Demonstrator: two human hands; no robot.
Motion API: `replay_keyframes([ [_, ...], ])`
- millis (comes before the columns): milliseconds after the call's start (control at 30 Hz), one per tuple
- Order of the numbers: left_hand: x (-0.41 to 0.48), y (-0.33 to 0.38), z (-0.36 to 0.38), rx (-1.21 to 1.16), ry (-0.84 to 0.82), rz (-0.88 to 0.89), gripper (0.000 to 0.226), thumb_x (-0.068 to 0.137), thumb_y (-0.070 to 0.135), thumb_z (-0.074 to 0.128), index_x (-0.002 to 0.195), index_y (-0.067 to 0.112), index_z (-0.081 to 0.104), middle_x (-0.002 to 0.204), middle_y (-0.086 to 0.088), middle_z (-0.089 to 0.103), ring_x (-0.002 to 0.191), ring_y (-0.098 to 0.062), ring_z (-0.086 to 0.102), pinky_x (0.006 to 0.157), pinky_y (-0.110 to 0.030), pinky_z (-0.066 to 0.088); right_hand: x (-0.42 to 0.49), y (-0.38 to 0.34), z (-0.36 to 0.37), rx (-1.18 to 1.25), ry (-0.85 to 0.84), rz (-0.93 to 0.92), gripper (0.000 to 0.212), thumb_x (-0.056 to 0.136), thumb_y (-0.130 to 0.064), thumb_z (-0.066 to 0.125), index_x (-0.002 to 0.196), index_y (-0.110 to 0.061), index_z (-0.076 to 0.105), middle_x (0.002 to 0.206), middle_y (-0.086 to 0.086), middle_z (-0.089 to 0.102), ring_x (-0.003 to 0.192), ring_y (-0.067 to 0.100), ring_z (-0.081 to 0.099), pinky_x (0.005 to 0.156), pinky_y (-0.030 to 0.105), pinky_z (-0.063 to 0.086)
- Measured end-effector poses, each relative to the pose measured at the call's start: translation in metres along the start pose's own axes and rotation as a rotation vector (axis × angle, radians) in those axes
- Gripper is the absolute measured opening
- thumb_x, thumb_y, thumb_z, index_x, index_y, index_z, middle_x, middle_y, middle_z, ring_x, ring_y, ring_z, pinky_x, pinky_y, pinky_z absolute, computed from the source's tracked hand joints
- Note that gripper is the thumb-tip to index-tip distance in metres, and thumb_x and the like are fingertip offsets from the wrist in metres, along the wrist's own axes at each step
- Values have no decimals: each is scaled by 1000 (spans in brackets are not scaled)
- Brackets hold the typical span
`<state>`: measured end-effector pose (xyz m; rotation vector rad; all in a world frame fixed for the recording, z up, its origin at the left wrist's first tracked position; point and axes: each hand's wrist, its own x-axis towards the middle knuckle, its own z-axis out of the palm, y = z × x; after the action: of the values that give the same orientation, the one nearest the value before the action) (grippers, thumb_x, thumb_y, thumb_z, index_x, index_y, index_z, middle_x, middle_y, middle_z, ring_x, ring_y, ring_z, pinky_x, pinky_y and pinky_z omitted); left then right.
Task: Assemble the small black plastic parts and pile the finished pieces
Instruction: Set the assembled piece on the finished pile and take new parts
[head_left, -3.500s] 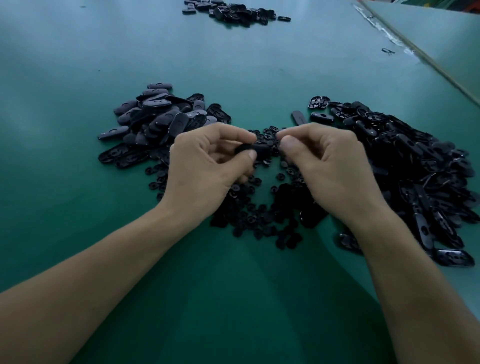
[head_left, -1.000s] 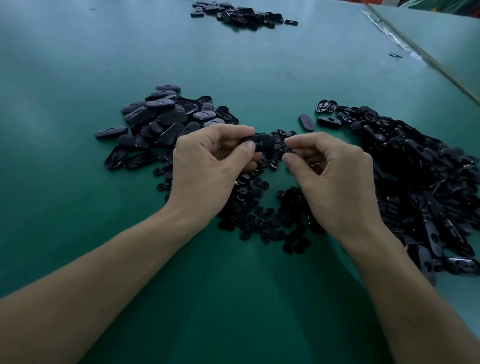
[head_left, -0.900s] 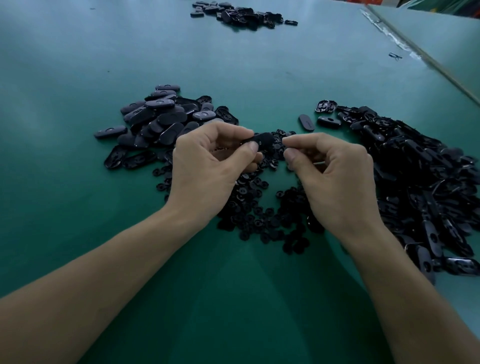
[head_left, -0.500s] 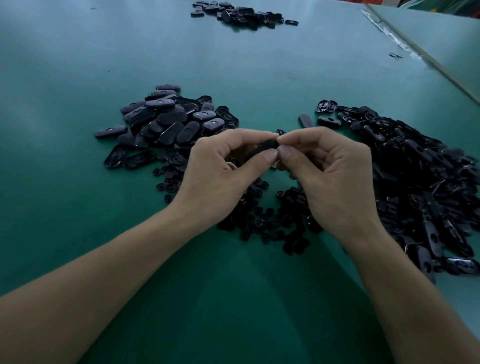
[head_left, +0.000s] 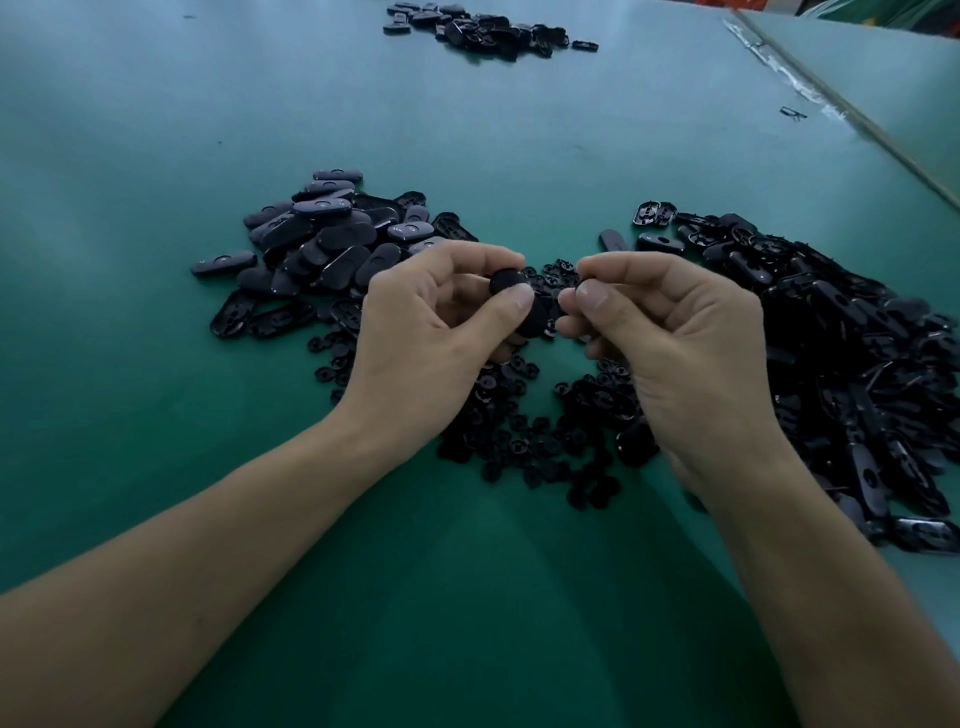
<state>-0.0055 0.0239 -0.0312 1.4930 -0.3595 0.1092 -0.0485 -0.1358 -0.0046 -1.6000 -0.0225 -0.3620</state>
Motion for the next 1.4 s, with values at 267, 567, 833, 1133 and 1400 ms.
replay_keyframes([
  [267, 1, -1, -1, -13, 52, 34, 9, 89, 14, 73, 89, 21, 66, 74, 8, 72, 66, -7, 66, 56, -17, 50, -1, 2, -3, 15, -3, 72, 16, 89, -6, 73, 85, -21, 74, 75, -1, 71, 71, 13, 62, 60, 19, 49],
  [567, -1, 3, 0, -106, 28, 5, 11, 89, 0, 71, 91, 10, 70, 77, -5, 76, 70, -23, 75, 65, -26, 59, -3, -1, -2, -25, 14, 74, 14, 87, -4, 74, 83, -17, 72, 68, 0, 71, 64, 10, 65, 60, 19, 49],
  [833, -2, 5, 1, -67, -52, 7, 22, 87, -6, 71, 100, 12, 72, 85, -1, 78, 77, -17, 76, 70, -23, 59, -4, -1, 2, -106, 27, 11, 13, 86, -3, 75, 84, -16, 72, 70, -1, 73, 64, 9, 68, 59, 15, 49],
  [1133, -4, 7, 0, 8, -100, 49, 20, 83, 2, 74, 95, 18, 73, 86, 2, 78, 81, -17, 75, 74, -27, 60, -5, 2, 4, -215, 7, -27, 16, 85, -6, 77, 85, -21, 74, 77, -3, 75, 70, 12, 70, 68, 22, 54],
  [1400, -4, 6, 2, 24, -125, 55, 22, 82, 2, 74, 94, 21, 73, 86, 6, 77, 81, -11, 74, 76, -22, 58, -6, 4, 5, -285, 29, -70, 20, 86, -8, 77, 83, -27, 72, 75, -9, 74, 69, 7, 70, 67, 20, 53],
])
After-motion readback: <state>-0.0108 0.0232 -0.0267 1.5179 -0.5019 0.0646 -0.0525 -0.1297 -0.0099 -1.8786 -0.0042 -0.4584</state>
